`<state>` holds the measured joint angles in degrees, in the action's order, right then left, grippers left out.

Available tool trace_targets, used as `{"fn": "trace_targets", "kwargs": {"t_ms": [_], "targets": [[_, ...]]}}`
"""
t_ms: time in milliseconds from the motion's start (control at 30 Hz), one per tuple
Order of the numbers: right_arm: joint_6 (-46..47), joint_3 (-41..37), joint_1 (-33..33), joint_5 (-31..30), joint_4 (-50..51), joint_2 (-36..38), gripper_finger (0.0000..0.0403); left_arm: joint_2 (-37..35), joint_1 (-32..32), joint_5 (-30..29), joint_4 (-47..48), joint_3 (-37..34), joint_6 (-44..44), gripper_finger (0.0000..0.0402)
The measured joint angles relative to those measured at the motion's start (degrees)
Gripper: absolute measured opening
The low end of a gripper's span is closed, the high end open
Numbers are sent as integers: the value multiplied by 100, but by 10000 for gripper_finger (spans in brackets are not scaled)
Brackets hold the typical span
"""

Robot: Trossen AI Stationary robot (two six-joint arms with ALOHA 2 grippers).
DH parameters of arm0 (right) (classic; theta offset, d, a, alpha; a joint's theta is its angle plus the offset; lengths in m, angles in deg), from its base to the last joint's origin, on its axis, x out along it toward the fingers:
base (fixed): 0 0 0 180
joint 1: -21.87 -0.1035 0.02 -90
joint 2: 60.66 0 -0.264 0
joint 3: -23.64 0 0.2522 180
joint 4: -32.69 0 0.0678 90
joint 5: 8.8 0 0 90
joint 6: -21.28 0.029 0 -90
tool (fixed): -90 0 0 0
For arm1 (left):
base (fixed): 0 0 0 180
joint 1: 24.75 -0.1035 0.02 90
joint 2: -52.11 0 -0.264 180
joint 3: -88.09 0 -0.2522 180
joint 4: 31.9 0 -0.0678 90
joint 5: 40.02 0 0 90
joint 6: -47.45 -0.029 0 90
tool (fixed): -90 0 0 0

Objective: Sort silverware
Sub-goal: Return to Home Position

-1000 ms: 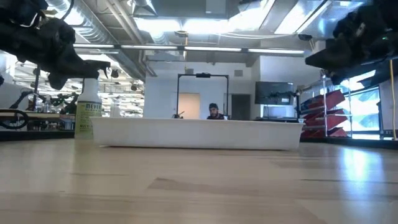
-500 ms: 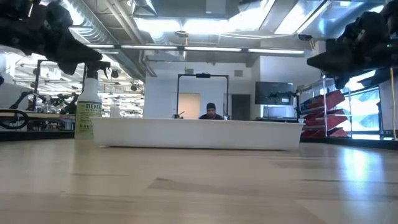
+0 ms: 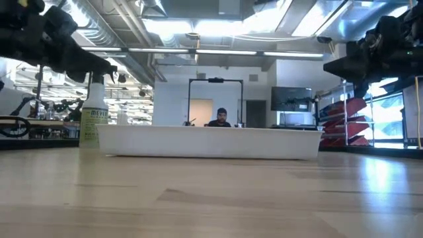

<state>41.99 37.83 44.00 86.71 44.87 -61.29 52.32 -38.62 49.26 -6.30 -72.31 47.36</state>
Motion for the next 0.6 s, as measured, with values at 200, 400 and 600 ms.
{"fn": "trace_targets", "kwargs": {"t_ms": [200,400,600], "targets": [[0,1,1,2,-5,2,0,26,-2,3,-130,-150,216,0],[0,0,0,0,-2,2,0,39,-2,10,-121,-150,356,0],[0,0,0,2,-4,2,0,39,-2,11,-110,-150,361,0]]}}
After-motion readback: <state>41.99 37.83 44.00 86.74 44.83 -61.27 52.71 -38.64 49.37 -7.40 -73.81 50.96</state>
